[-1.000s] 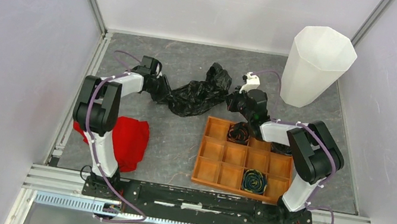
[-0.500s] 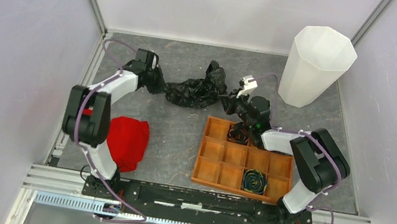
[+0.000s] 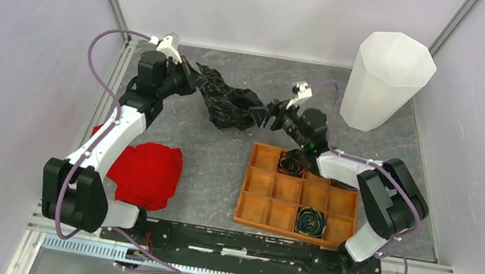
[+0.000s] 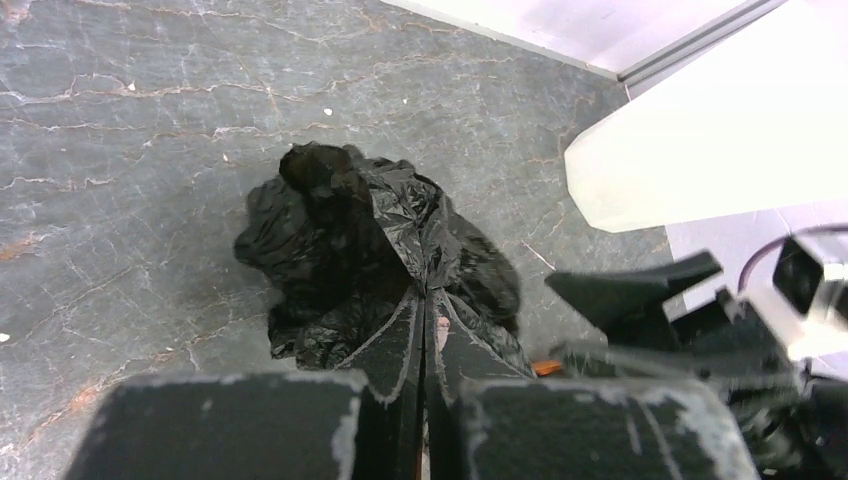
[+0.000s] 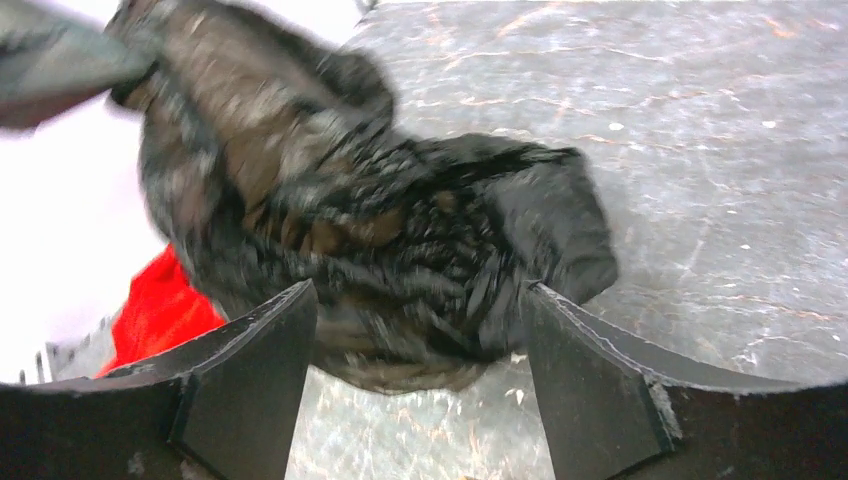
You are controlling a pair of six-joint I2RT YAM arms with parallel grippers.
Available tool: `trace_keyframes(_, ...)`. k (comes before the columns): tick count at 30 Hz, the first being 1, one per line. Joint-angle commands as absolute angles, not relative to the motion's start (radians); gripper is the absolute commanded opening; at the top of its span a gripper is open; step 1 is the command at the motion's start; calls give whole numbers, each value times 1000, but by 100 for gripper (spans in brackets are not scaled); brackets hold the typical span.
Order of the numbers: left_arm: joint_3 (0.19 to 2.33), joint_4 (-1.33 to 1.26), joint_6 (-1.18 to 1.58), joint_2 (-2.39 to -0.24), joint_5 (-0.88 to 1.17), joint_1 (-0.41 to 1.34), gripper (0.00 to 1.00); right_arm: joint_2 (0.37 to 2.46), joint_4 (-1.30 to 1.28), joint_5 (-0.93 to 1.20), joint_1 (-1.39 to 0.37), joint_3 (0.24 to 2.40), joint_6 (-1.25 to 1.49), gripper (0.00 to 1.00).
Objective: Put the trash bags into the trash bin
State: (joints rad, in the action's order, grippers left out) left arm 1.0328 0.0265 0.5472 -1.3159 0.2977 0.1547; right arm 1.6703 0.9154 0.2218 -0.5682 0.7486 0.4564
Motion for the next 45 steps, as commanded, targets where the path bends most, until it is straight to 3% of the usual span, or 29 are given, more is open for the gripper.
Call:
trace_keyframes(1, 1032, -6, 493, -1310, 325, 159, 2, 1700, 458, 53, -537, 1009, 626, 82)
trace_keyframes(5, 1038, 30, 483, -1306, 339, 158, 2, 1775, 457, 68, -513, 1047, 676, 83)
trace_keyframes(14, 1034, 34, 472, -1300, 367, 158, 2, 2120, 225, 212, -503, 1435, 550, 81)
trace_keyframes(22, 1031, 31, 471, -1301, 374, 158, 2, 2197, 386, 303, -538, 1412, 590, 75)
trace_keyframes(25, 1029, 31, 468, -1304, 368, 158, 2, 2218, 466, 350, -542, 1412, 617, 58)
trace_keyframes(29, 1035, 51, 451, -1305, 349, 158, 2, 2230, 555, 384, -542, 1395, 636, 22)
trace_keyframes(32, 1035, 67, 436, -1300, 300, 158, 2, 2227, 571, 386, -542, 1399, 655, 1)
trace_keyframes(40, 1078, 205, 446, -1387, 12, 158, 2, 2160, 364, 221, -539, 1358, 551, 0)
trace_keyframes(43, 1208, 345, 528, -1510, -69, 151, 2, 2204, 184, 220, -519, 1528, 524, 0)
trace_keyframes(45, 1374, 442, 565, -1609, 23, 141, 2, 2227, -26, 190, -511, 1752, 456, 0)
